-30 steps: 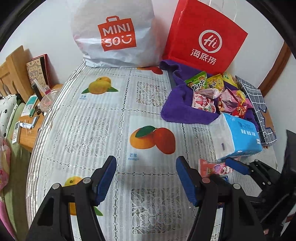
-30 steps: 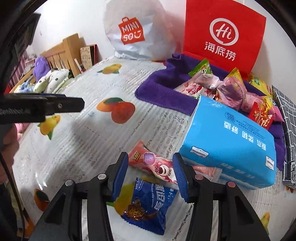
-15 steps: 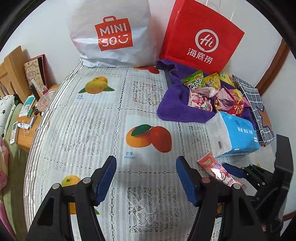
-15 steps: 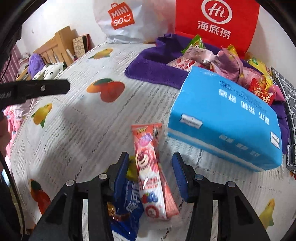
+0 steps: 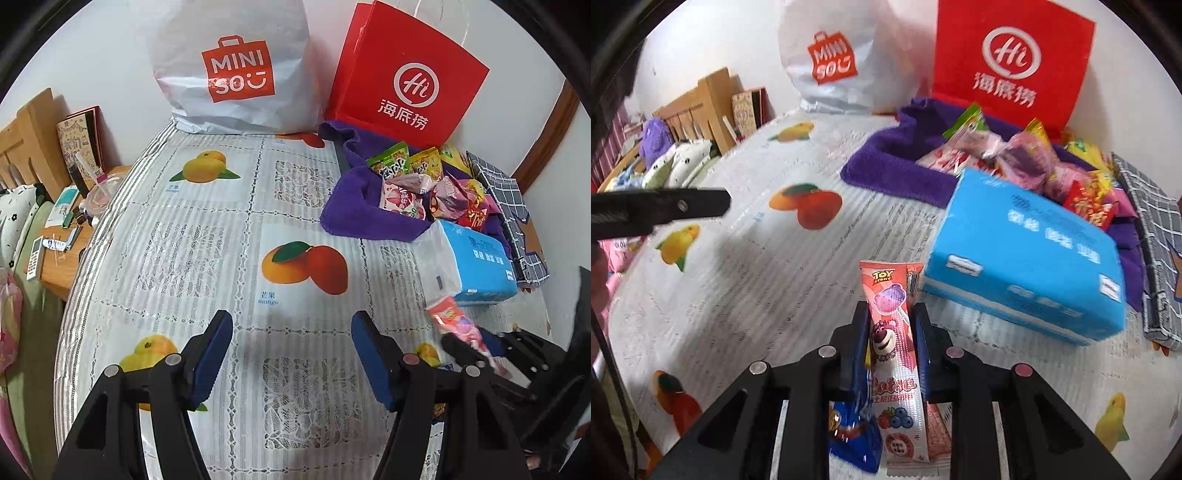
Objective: Organize snacks
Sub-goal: 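Lift the candy stick with the right tool while the left tool grasps the blue chip bag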
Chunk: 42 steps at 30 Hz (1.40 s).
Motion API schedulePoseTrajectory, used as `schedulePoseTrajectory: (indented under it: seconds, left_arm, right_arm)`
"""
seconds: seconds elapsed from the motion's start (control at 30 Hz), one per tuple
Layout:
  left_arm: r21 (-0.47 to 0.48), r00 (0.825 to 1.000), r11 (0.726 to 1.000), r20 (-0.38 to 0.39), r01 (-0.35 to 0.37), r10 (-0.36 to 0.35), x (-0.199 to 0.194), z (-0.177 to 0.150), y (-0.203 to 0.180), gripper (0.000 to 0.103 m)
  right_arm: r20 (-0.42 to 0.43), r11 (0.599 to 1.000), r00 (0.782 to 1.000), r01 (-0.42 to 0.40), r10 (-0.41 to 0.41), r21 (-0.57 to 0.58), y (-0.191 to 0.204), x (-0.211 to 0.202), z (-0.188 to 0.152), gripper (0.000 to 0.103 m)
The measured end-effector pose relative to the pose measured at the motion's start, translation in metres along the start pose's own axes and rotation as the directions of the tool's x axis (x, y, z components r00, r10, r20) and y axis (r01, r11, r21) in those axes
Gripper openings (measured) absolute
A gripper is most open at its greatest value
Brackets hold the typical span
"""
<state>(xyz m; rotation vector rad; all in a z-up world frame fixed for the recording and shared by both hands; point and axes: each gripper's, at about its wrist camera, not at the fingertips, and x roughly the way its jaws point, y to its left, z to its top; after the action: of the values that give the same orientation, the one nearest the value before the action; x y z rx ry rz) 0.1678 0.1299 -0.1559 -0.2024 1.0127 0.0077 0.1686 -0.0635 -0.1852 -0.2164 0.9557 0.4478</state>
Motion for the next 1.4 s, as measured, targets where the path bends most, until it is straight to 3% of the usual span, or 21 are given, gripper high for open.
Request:
schedulePoseTrajectory:
  seconds: [0.33,0.6,1.0,1.4]
  left_arm:
    - [0.036,0.999,0.999,-0.028,0.023,-0.022,0.004,-0.016,-0.023,0.065]
    - [0.072,0.997,0.996,-0.056,0.051,-0.047,0.014,-0.027,-0.050,0.065]
    - [0.142,0.987,0.986,-0.151,0.082,-0.060,0.038,-0.060,-0.101,0.065]
    - [0.105,0.979,0.987,-0.176,0.123,-0.104,0.037,-0.069,-0.121,0.065]
  right_arm:
    - [0.076,0.995,0.996,0.031,-0.037,0.090,-0.030,-0.051,-0.017,0.023]
    - [0.078,0.978,0.987,0.127,-0.142,0.167,-0.074,-0.077,-0.050,0.023]
    - [-0.055,0.920,0.961,0.274,-0.270,0.281,-0.145,-0.064,-0.113,0.023]
    - [-0.046,0.926,0.969,0.246,-0.243,0.287,-0.157,-0.054,-0.133,0.024]
